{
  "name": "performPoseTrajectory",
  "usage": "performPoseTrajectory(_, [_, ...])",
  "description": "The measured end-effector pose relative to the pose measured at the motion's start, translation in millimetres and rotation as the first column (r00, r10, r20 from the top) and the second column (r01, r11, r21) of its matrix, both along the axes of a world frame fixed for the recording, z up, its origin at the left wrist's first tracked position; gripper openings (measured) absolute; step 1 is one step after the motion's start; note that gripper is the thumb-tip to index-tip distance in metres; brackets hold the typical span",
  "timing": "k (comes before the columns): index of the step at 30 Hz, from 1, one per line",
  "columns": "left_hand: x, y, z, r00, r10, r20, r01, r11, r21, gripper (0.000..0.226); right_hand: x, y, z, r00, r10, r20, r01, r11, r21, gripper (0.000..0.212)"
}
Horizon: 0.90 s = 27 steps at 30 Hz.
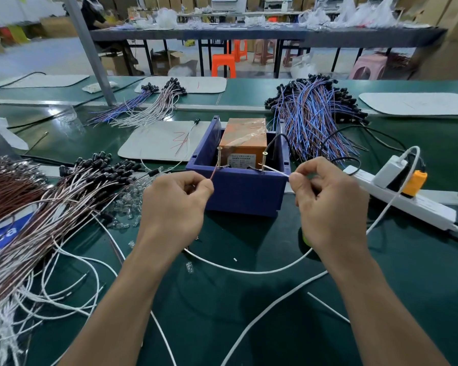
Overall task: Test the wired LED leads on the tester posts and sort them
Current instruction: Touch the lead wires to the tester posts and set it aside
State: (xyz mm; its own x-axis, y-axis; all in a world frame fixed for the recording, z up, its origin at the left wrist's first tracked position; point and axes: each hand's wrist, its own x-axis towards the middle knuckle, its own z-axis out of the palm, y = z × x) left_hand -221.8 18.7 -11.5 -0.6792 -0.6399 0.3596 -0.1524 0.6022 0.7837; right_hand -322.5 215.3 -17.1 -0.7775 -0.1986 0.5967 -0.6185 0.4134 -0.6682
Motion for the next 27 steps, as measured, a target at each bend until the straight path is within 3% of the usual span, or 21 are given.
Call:
performPoseTrajectory(6, [2.8, 3.9, 0.1, 1.000, -0.026, 0.017, 0.026, 1.000, -0.007, 0.011, 6.7, 2.9, 2.8, 0.999, 0.040, 0.036, -0.039, 0.999, -0.019, 0.015])
performPoseTrajectory(9, [8.6, 7.4, 0.2, 1.000, 0.012, -0.008, -0.012, 1.000, 0.001, 0.011, 14.3, 7.1, 5.2, 0.982, 0.135, 0.129, -0.123, 0.988, -0.095, 0.015])
performPoseTrajectory(13, [26.7, 16.2, 11.0, 0.992, 0.030, -0.123, -0.027, 0.999, 0.027, 0.008, 25.6, 14.4, 16.1, 0.827, 0.410, 0.385, -0.240, 0.876, -0.417, 0.019])
performPoseTrajectory(16, [33.3, 31.0, 32.1, 0.978, -0.139, -0.159, 0.163, 0.975, 0.153, 0.006, 38.3, 22.9, 25.3, 0.683, 0.523, 0.509, -0.272, 0.830, -0.487, 0.023])
performPoseTrajectory(19, [29.5, 54.9, 55.0, 0.912, -0.377, -0.163, 0.409, 0.871, 0.272, 0.005, 53.3, 35.3, 37.2, 0.631, 0.541, 0.556, -0.227, 0.814, -0.534, 0.028])
performPoseTrajectory(22, [20.7, 85.1, 78.4, 0.792, -0.563, -0.236, 0.609, 0.705, 0.363, 0.017, 63.1, 50.3, 50.5, 0.563, 0.638, 0.526, -0.157, 0.707, -0.689, 0.029])
performPoseTrajectory(25, [5.7, 114.9, 97.2, 0.730, -0.585, -0.354, 0.676, 0.542, 0.499, 0.021, 71.4, 68.8, 68.2, 0.542, 0.697, 0.470, -0.158, 0.634, -0.757, 0.012])
performPoseTrajectory(27, [-4.7, 132.7, 104.7, 0.709, -0.588, -0.389, 0.692, 0.474, 0.545, 0.021, 72.8, 86.9, 81.3, 0.594, 0.643, 0.483, -0.161, 0.683, -0.713, 0.016])
